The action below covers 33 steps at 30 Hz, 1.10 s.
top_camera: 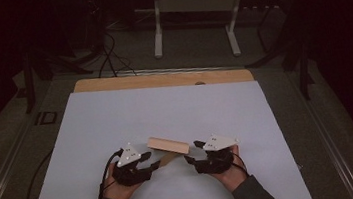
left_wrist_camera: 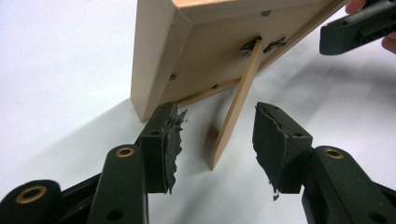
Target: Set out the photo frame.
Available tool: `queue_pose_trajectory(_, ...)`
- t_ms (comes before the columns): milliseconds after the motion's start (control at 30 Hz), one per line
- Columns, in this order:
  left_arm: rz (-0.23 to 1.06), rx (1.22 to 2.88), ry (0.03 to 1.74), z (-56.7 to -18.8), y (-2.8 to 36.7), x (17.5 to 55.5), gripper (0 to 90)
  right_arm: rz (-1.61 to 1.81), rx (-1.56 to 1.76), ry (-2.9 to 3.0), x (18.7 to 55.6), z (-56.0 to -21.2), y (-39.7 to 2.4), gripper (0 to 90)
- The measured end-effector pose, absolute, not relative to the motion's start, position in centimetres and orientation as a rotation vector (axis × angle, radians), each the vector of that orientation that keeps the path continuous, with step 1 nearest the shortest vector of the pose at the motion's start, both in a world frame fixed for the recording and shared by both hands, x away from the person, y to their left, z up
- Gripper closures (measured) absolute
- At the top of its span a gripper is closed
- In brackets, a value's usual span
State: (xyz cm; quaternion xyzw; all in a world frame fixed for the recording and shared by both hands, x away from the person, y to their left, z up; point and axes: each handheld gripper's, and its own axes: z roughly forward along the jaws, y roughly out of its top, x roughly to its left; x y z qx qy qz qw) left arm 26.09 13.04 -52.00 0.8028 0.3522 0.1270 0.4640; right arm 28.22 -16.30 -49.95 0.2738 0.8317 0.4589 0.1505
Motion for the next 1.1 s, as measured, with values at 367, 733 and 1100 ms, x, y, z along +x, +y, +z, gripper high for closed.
queue_pose_trajectory(367, 0.32, 1.959, 0.879, -51.8, 13.4, 25.9, 52.5, 1.343, 0.796, 2.411, 28.5, -50.0, -17.2, 39.4)
queue_pose_trajectory(733, 0.316, 1.917, 0.919, -51.5, 14.3, 25.9, 55.1, 1.344, 0.796, 2.434, 28.8, -50.2, -17.7, 45.4)
queue_pose_trajectory(1100, 0.35, 1.905, 0.955, -51.3, 14.5, 26.0, 56.0, 1.339, 0.805, 2.441, 29.1, -50.1, -18.7, 54.1)
